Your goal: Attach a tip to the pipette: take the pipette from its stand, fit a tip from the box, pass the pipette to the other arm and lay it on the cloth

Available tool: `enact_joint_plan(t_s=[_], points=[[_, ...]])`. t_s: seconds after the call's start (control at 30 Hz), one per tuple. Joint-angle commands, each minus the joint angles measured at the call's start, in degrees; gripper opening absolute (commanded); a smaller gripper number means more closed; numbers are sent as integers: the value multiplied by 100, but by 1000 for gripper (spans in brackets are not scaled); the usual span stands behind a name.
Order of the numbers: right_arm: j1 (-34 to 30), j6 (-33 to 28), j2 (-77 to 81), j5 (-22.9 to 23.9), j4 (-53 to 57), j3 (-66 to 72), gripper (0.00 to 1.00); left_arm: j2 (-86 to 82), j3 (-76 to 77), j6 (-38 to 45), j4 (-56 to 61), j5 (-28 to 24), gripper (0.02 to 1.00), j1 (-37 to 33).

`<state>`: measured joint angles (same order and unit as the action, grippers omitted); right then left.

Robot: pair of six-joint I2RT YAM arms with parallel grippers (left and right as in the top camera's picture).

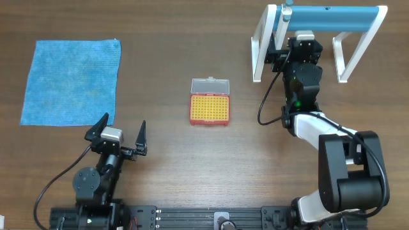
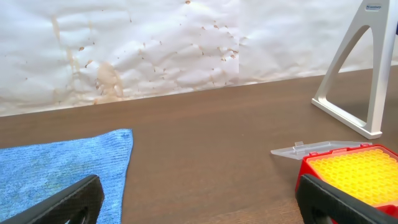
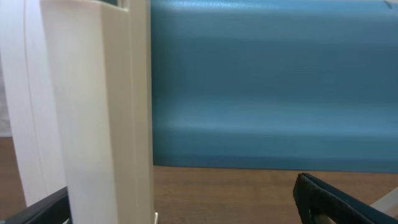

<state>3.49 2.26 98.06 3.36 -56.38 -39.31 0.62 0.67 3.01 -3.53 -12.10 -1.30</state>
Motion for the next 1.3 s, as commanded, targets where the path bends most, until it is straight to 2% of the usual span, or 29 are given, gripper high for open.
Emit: enact_joint_plan(t_s=[0.03,0.5,0.53,0.57,0.6,0.63,0.7,1.3], points=[[-37,-90,92,50,15,-111,989,-44,-35,31,13,-42,996,20],[-68,-85,118,-2,11,-111,965,-44,-35,31,11,-42,996,20],[-68,-83,118,-50,13,-111,906,-44,-35,31,13,-42,996,20],[-68,-85,118,-125,11,-111,772,-44,-35,31,13,-42,998,17],[-68,-83,118,-155,13,-111,570,-44,-35,31,13,-42,998,20],[-68,-83,118,-155,13,-111,314,-44,-35,31,13,-39,996,20],[-68,-85,118,-155,11,-111,86,-44,-35,31,13,-39,998,20],[-68,-85,-140,-146,-413,-111,84,-44,-35,31,13,-39,998,20]])
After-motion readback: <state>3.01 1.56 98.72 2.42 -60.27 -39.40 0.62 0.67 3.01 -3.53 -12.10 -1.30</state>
